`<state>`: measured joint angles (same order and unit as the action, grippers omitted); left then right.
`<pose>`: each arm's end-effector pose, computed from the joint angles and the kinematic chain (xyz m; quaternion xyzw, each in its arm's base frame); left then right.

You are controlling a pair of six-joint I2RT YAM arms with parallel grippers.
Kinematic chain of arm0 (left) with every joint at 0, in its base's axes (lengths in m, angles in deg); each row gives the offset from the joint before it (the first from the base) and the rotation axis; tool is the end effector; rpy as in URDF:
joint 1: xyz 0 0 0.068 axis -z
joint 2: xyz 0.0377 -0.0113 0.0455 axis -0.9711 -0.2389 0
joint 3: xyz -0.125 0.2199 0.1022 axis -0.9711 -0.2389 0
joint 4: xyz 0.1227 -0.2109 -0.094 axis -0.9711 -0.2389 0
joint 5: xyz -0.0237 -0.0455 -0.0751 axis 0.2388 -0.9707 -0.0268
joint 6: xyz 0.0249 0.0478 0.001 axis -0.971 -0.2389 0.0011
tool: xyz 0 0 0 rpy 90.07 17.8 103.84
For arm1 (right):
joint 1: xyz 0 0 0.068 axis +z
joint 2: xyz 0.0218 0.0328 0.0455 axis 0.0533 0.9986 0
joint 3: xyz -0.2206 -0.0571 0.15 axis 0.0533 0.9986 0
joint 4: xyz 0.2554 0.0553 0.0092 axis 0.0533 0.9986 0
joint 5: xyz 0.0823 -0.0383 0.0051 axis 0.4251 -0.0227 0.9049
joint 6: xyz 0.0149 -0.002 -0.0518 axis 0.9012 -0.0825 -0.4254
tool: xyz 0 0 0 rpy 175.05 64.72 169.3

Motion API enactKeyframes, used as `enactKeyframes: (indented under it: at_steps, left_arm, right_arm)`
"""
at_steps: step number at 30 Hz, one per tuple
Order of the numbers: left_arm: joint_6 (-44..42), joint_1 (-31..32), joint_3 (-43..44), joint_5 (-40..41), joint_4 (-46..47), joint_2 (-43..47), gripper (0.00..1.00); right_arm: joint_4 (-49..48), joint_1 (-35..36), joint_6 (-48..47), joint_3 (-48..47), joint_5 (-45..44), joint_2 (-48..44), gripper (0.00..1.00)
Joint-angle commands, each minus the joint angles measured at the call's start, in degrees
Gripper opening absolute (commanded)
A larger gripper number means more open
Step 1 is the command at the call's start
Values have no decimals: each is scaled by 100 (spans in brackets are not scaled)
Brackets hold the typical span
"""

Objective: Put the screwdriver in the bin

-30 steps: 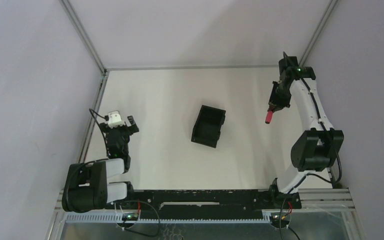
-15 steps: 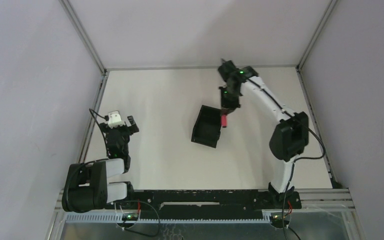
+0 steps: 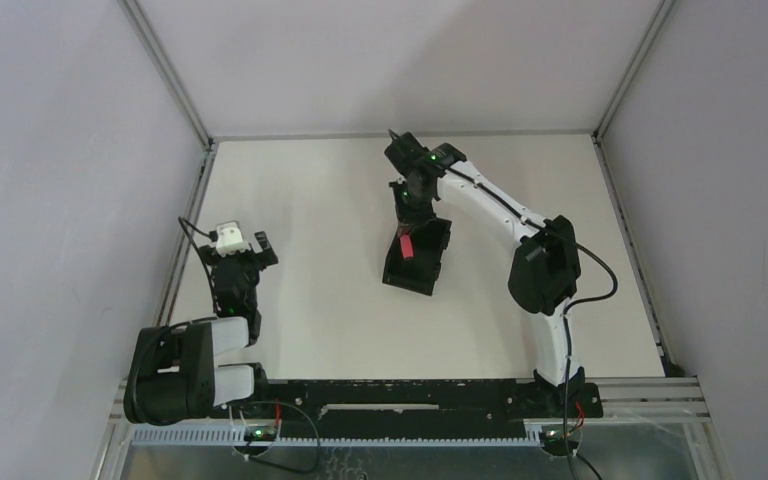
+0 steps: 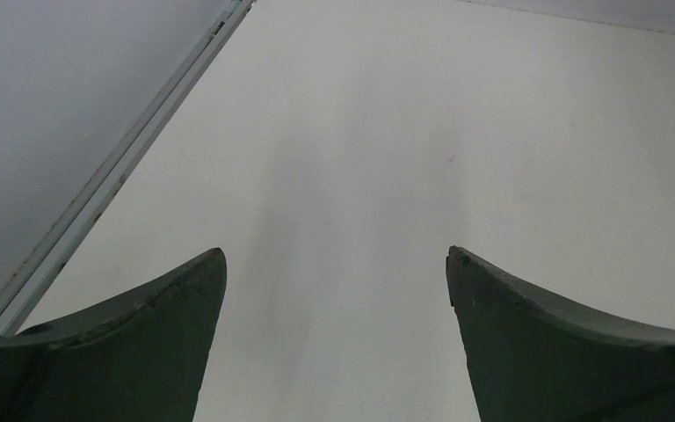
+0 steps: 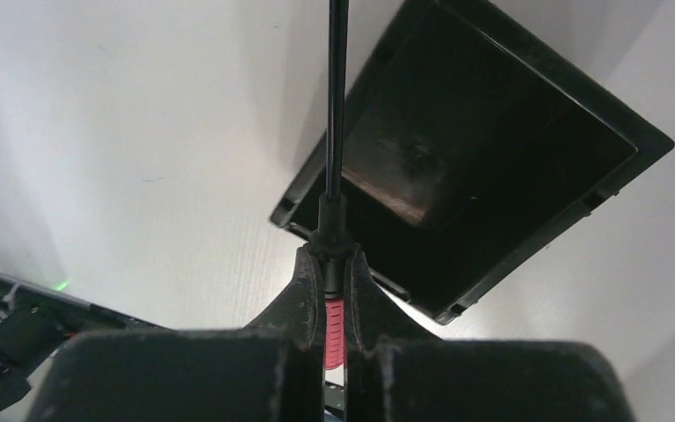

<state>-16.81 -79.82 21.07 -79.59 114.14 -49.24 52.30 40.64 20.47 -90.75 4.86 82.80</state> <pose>0.2082 0.0196 0.1607 -0.1001 0.7332 0.0733 0.6685 0.3382 0.2628 0.2891 -0.1231 0.9761 0.1119 0.1400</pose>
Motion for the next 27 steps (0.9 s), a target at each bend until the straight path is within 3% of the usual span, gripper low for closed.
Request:
enactKeyframes:
  at_steps: [1, 8, 11, 14, 25, 27]
  left_arm:
    - [-103, 30, 279, 18, 243, -13, 100]
    - [-105, 30, 278, 15, 241, -10, 100]
    - [-103, 30, 280, 13, 241, -5, 100]
    - [-105, 29, 280, 11, 241, -7, 100]
    - [-103, 30, 285, 12, 241, -6, 100]
    - [-105, 30, 279, 19, 241, -7, 100]
  right_arm:
    - [-399, -5, -46, 564, -183, -226, 0]
    - [-720, -4, -70, 1228, -406, -181, 2]
    - [-912, -7, -76, 1376, -487, -199, 29]
    - [-939, -5, -78, 1342, -492, -176, 46]
    - [-985, 47, -173, 1185, -731, -1040, 51]
    - [-1104, 47, -236, 1313, -834, -1386, 68]
